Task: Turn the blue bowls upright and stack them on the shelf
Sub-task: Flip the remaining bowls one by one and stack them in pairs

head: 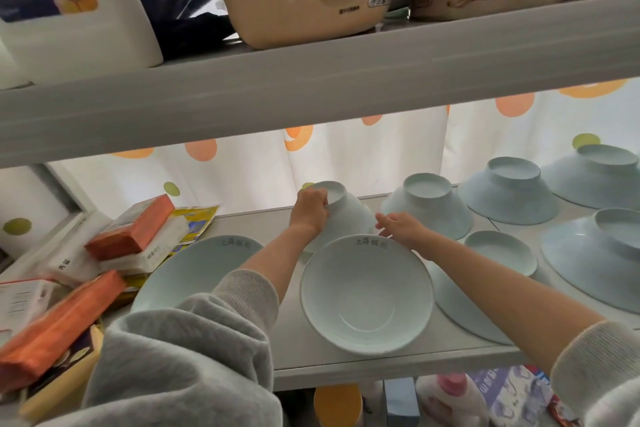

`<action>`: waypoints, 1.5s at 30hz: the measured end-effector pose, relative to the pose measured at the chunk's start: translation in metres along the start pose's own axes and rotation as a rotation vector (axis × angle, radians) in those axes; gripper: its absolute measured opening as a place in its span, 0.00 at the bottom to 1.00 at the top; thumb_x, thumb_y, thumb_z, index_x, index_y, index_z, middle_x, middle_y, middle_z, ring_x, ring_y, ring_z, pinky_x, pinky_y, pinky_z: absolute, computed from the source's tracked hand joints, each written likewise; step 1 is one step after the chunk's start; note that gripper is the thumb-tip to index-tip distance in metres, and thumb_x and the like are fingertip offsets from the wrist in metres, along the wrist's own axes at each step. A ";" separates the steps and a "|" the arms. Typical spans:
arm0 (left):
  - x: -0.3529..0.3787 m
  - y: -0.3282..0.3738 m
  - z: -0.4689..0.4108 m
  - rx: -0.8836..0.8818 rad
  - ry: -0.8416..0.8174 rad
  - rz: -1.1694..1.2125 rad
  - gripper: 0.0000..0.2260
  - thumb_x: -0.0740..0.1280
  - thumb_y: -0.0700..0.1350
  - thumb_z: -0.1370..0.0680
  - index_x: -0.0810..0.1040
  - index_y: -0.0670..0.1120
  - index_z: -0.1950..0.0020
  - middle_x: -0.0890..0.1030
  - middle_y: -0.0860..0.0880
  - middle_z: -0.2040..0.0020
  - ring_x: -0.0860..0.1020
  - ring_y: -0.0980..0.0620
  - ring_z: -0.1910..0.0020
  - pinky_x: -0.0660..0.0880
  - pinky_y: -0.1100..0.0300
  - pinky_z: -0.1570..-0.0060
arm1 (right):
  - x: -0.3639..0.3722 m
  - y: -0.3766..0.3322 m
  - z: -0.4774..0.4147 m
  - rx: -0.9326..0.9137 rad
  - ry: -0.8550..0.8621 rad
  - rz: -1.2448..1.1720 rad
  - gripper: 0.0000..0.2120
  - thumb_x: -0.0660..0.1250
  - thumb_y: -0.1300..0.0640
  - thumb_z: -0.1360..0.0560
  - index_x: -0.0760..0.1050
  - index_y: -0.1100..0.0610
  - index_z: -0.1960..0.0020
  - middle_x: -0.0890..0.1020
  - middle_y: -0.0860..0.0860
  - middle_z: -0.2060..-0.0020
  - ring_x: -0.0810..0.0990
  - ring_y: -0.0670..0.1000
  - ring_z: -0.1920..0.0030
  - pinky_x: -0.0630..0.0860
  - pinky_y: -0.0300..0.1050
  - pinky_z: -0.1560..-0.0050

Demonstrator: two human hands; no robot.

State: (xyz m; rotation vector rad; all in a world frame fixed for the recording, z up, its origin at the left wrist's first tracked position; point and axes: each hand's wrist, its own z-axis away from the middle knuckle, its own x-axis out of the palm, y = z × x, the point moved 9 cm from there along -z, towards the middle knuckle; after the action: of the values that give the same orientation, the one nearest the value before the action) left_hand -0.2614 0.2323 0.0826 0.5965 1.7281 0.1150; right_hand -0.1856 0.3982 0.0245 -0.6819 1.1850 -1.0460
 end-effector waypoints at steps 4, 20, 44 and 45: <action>-0.021 0.001 0.001 0.008 0.058 0.005 0.09 0.60 0.31 0.30 0.70 0.43 0.65 0.77 0.38 0.53 0.74 0.39 0.50 0.67 0.57 0.60 | -0.007 -0.010 0.003 -0.050 0.067 0.034 0.19 0.56 0.51 0.20 0.75 0.66 0.43 0.78 0.56 0.54 0.76 0.54 0.56 0.70 0.41 0.62; -0.104 0.059 0.020 0.141 0.174 0.191 0.07 0.66 0.31 0.31 0.72 0.42 0.63 0.71 0.45 0.59 0.69 0.47 0.58 0.65 0.59 0.58 | -0.047 -0.048 0.025 -0.178 0.270 0.022 0.36 0.63 0.64 0.24 0.48 0.52 0.23 0.67 0.56 0.30 0.68 0.56 0.32 0.64 0.42 0.37; -0.071 0.063 0.101 -0.053 -0.185 1.144 0.05 0.70 0.34 0.27 0.76 0.42 0.58 0.78 0.45 0.60 0.77 0.47 0.59 0.78 0.52 0.52 | -0.109 -0.059 0.051 -0.384 0.364 -0.062 0.09 0.65 0.68 0.28 0.75 0.58 0.65 0.78 0.55 0.66 0.74 0.52 0.62 0.72 0.45 0.58; -0.068 0.064 0.104 -0.093 -0.215 1.199 0.04 0.70 0.35 0.26 0.76 0.40 0.57 0.78 0.44 0.60 0.78 0.46 0.58 0.79 0.50 0.52 | -0.110 -0.062 0.053 -0.389 0.402 -0.021 0.06 0.68 0.63 0.29 0.76 0.60 0.64 0.77 0.56 0.65 0.74 0.54 0.61 0.72 0.49 0.58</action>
State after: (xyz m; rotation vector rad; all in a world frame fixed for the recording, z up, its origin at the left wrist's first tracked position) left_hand -0.1346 0.2319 0.1409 1.4416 0.9529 0.9208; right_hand -0.1564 0.4695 0.1378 -0.8070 1.7629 -1.0061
